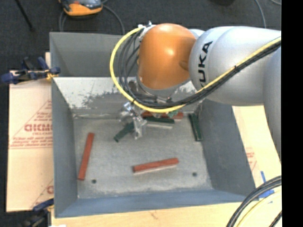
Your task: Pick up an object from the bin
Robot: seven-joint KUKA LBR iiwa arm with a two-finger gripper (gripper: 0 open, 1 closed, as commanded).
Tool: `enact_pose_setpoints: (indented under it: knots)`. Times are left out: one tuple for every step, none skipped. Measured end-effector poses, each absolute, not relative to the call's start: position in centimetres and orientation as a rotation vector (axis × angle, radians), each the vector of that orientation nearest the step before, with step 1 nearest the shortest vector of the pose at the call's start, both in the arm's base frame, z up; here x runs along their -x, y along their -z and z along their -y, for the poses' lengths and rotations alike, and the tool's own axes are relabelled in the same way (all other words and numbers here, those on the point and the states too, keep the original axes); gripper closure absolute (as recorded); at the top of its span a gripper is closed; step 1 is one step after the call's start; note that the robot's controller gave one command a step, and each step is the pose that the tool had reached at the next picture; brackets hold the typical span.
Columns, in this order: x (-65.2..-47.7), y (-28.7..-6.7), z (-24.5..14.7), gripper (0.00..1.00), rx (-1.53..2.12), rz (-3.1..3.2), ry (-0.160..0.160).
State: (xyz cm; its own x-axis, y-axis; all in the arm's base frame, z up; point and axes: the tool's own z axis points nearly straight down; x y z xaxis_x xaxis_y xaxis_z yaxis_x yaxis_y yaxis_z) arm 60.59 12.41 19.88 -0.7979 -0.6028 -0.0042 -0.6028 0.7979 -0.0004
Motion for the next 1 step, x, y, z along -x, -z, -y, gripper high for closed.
enact_pose_setpoints:
  knots:
    - [-60.26, -29.86, -6.88, 1.0, 1.939, -2.465, 0.003]
